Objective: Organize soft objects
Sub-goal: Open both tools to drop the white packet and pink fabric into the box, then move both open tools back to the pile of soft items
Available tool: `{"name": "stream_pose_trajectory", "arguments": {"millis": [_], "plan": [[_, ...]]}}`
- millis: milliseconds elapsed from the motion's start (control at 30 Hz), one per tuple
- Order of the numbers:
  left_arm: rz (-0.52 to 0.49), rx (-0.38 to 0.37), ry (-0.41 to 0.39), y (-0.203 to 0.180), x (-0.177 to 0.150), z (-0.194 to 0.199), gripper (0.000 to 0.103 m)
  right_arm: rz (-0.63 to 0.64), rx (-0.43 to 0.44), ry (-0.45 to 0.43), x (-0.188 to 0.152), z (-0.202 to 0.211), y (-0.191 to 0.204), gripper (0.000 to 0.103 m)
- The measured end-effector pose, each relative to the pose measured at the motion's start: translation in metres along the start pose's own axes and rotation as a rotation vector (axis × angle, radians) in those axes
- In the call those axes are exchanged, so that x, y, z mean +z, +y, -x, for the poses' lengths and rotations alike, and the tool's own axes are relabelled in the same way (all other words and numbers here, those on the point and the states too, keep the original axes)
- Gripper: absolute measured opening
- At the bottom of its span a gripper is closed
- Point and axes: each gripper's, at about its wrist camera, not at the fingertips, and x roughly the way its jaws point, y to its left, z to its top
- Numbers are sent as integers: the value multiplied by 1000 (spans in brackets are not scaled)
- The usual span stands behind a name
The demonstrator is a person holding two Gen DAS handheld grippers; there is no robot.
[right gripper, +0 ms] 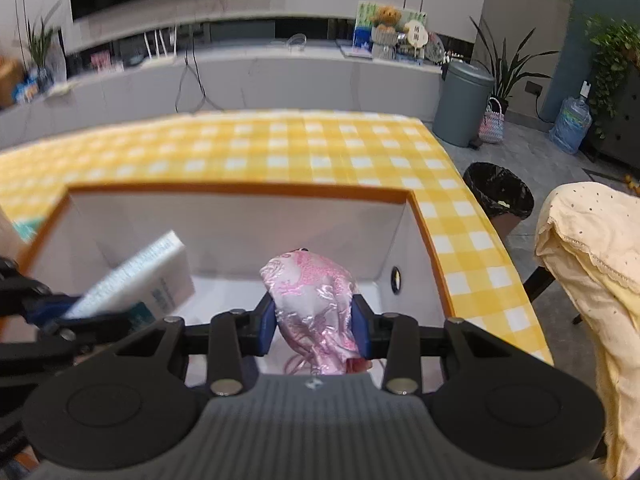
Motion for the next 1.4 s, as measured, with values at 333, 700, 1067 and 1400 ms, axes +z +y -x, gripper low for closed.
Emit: {"name": "stream_pose_trajectory", "arguments": {"millis": [333,700,1067,1400], "plan": [[-38,31,75,-7,4,-33,14,87,-21,52,-7,-17,6,41],[-2,23,53,-2,10,-20,47,113,-56,19,-1,6,10,52],[56,-30,-104,-7,0,39,53,39,-117,-179,-12,81,14,63],[77,-68,-306,0,-29,102,53,-92,-147,-365,-57,144,36,64]]}}
